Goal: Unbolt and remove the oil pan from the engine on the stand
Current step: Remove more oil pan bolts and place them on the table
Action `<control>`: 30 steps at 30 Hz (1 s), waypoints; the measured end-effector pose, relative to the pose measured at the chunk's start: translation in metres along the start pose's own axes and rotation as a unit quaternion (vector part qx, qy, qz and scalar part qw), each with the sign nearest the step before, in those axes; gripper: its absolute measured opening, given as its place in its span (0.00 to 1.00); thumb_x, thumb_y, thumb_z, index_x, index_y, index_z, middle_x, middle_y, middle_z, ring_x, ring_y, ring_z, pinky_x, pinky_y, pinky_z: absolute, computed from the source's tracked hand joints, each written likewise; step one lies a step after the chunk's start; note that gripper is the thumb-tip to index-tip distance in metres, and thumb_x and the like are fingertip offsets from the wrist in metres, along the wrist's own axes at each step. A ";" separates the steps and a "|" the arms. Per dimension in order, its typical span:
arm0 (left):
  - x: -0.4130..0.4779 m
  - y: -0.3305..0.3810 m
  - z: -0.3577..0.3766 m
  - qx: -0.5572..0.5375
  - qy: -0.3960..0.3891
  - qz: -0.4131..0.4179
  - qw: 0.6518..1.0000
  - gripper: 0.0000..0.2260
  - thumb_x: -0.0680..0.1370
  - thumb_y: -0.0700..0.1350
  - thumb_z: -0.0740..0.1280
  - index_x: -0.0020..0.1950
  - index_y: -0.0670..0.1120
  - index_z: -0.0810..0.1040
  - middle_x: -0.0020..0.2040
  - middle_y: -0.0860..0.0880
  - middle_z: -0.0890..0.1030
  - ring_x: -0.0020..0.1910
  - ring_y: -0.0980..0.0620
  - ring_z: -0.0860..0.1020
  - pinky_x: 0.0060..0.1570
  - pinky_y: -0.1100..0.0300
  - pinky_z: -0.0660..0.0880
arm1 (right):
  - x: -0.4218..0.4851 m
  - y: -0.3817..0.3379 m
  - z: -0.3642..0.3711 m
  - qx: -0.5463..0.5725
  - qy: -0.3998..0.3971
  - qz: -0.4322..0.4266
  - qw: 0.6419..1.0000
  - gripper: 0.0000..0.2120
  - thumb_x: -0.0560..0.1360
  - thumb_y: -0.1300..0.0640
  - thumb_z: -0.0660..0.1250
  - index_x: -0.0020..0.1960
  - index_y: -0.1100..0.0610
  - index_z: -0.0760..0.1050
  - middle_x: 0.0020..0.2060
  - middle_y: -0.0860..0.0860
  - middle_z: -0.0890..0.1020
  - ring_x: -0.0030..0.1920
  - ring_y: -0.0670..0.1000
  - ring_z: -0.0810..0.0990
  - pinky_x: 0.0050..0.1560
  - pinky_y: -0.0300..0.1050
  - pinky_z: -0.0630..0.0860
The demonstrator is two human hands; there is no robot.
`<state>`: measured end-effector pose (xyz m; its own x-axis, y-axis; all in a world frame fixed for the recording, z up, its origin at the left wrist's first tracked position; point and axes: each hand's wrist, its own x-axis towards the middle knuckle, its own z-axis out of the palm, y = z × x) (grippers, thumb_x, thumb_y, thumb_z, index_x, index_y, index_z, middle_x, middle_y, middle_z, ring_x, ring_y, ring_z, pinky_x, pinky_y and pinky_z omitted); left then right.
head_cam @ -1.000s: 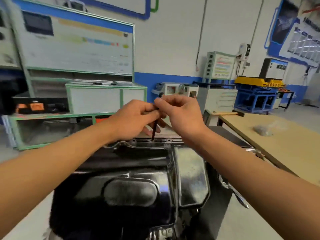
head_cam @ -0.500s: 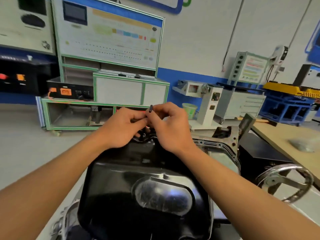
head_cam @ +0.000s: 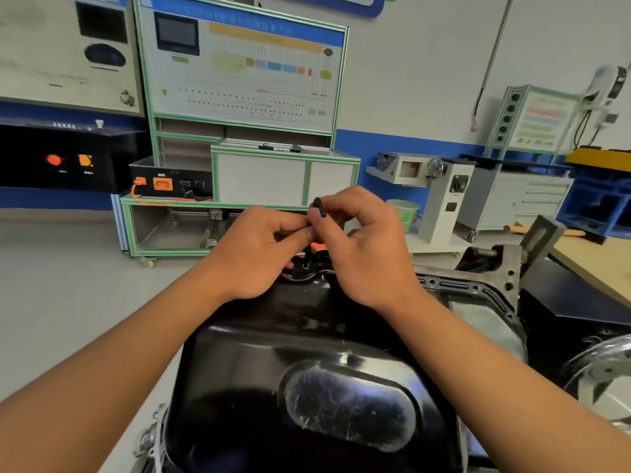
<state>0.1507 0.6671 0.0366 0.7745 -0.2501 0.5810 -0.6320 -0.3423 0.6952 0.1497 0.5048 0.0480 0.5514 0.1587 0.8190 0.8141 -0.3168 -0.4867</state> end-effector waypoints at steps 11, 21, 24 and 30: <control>-0.009 0.015 -0.003 0.067 0.024 0.033 0.997 0.14 0.77 0.44 0.69 0.47 0.66 0.84 0.43 0.63 0.85 0.46 0.61 0.83 0.52 0.60 0.78 | -0.008 -0.004 -0.001 0.050 -0.033 0.041 0.997 0.06 0.74 0.56 0.75 0.45 0.59 0.84 0.40 0.54 0.81 0.39 0.49 0.78 0.43 0.36 0.74; -0.009 0.017 -0.002 0.106 0.031 0.023 0.994 0.11 0.75 0.43 0.73 0.45 0.61 0.86 0.42 0.59 0.86 0.45 0.55 0.84 0.54 0.49 0.78 | 0.002 0.001 -0.008 0.216 -0.117 0.192 0.950 0.26 0.83 0.49 0.62 0.34 0.67 0.73 0.25 0.48 0.71 0.27 0.43 0.67 0.32 0.34 0.67; -0.007 0.016 -0.001 0.119 0.017 0.027 0.992 0.13 0.74 0.43 0.75 0.43 0.64 0.85 0.38 0.60 0.85 0.39 0.60 0.82 0.48 0.59 0.77 | 0.005 0.003 -0.006 0.238 -0.139 0.218 0.936 0.31 0.80 0.44 0.64 0.35 0.71 0.72 0.25 0.50 0.69 0.26 0.44 0.67 0.30 0.33 0.67; -0.005 0.016 0.000 0.133 0.013 0.039 0.990 0.18 0.71 0.40 0.77 0.37 0.66 0.82 0.35 0.62 0.83 0.37 0.63 0.80 0.41 0.70 0.72 | 0.009 0.000 -0.001 0.212 -0.156 0.222 0.939 0.23 0.71 0.41 0.72 0.26 0.54 0.73 0.22 0.47 0.72 0.24 0.44 0.68 0.28 0.32 0.67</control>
<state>0.1365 0.6625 0.0450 0.7201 -0.2626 0.6422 -0.6586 -0.5498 0.5138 0.1547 0.5058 0.0558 0.8261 0.3862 0.4103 0.4547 -0.0267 -0.8902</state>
